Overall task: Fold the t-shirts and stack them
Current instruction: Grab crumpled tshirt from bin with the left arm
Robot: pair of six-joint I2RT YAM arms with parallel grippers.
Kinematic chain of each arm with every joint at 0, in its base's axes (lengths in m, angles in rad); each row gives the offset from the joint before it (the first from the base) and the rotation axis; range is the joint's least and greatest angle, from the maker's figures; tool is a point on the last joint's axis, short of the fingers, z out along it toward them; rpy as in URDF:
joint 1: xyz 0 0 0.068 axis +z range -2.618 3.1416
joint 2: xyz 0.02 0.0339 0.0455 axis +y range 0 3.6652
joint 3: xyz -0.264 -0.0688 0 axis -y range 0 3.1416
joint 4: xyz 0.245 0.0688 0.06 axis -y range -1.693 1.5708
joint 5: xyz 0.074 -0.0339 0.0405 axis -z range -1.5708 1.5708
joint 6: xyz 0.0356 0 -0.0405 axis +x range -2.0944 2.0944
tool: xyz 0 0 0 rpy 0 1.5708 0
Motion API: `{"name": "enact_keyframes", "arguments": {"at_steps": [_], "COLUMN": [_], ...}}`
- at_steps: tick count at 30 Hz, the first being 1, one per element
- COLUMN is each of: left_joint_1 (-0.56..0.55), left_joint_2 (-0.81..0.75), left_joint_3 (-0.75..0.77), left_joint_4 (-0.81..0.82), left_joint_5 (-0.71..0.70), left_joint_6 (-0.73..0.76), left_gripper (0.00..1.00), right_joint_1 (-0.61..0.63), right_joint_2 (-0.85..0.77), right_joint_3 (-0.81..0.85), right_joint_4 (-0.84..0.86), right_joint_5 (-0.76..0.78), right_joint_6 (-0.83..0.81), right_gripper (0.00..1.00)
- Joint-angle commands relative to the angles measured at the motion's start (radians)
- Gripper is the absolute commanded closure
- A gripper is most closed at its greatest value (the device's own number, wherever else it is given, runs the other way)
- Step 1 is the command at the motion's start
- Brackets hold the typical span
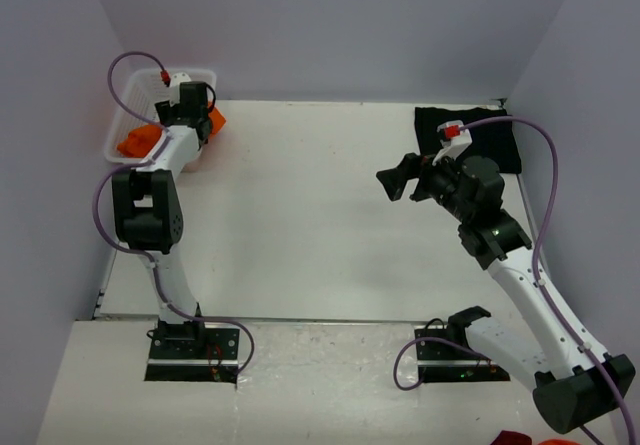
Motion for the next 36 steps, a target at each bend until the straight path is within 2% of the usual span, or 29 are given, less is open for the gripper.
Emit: {"name": "enact_keyframes", "arguments": {"at_steps": [1, 3, 4, 5, 6, 7, 9, 10, 11, 16, 19, 20, 25, 27, 32, 34, 36], "left_joint_1": [0.009, 0.038, 0.041, 0.045, 0.048, 0.05, 0.058, 0.059, 0.061, 0.068, 0.068, 0.068, 0.059, 0.058, 0.021, 0.019, 0.019], "left_joint_2": [0.007, 0.015, 0.016, 0.018, 0.019, 0.021, 0.025, 0.027, 0.028, 0.007, -0.047, -0.067, -0.211, -0.267, -0.391, -0.444, -0.519], "left_joint_3": [0.053, 0.053, 0.051, 0.047, 0.043, 0.04, 0.04, 0.039, 0.039, 0.031, 0.036, 0.036, 0.099, 0.14, 0.286, 0.303, 0.326], "left_joint_4": [-0.012, -0.017, -0.014, -0.012, -0.008, -0.009, -0.012, -0.012, -0.011, 0.017, 0.052, 0.07, 0.091, 0.097, 0.022, 0.012, 0.008], "left_joint_5": [-0.045, -0.047, -0.048, -0.048, -0.048, -0.052, -0.042, -0.048, -0.05, -0.026, 0.068, 0.162, 0.353, 0.485, 0.732, 0.793, 0.921], "left_joint_6": [0.016, 0.022, 0.024, 0.024, 0.022, 0.022, 0.014, 0.013, 0.014, 0.016, 0.014, 0.022, 0.031, 0.033, 0.025, 0.013, -0.038], "left_gripper": [0.34, 0.35, 0.39, 0.48, 0.52, 0.66, 0.75, 0.91, 0.99, 1.0, 1.0, 1.0, 1.0, 1.0, 1.0, 1.0, 1.0], "right_joint_1": [0.004, 0.004, 0.002, 0.004, 0.004, 0.002, 0.004, 0.004, 0.004, 0.004, 0.004, 0.002, 0.004, 0.002, 0.004, 0.004, 0.004], "right_joint_2": [-0.003, 0.008, 0.008, 0.011, 0.012, 0.012, 0.015, 0.015, 0.015, 0.041, 0.057, 0.063, 0.08, 0.081, 0.094, 0.097, 0.098], "right_joint_3": [-0.003, 0.004, 0.005, 0.006, 0.005, 0.006, 0.011, 0.011, 0.009, 0.021, 0.015, 0.014, 0.032, 0.029, 0.063, 0.07, 0.081], "right_joint_4": [0.01, 0.0, -0.003, -0.003, -0.001, 0.0, -0.001, -0.001, 0.002, -0.016, -0.006, -0.001, -0.01, -0.012, -0.05, -0.056, -0.056], "right_joint_5": [0.019, 0.023, 0.024, 0.026, 0.035, 0.035, 0.035, 0.03, 0.027, 0.03, 0.041, 0.053, 0.075, 0.101, 0.196, 0.213, 0.233], "right_joint_6": [0.008, 0.006, 0.008, 0.009, 0.011, 0.012, 0.014, 0.017, 0.017, 0.018, 0.02, 0.021, 0.014, 0.012, 0.0, -0.003, -0.005], "right_gripper": [0.01, 0.01, 0.01, 0.01, 0.01, 0.01, 0.01, 0.01, 0.01, 0.01, 0.01, 0.01, 0.01, 0.01, 0.01, 0.01, 0.01]}}
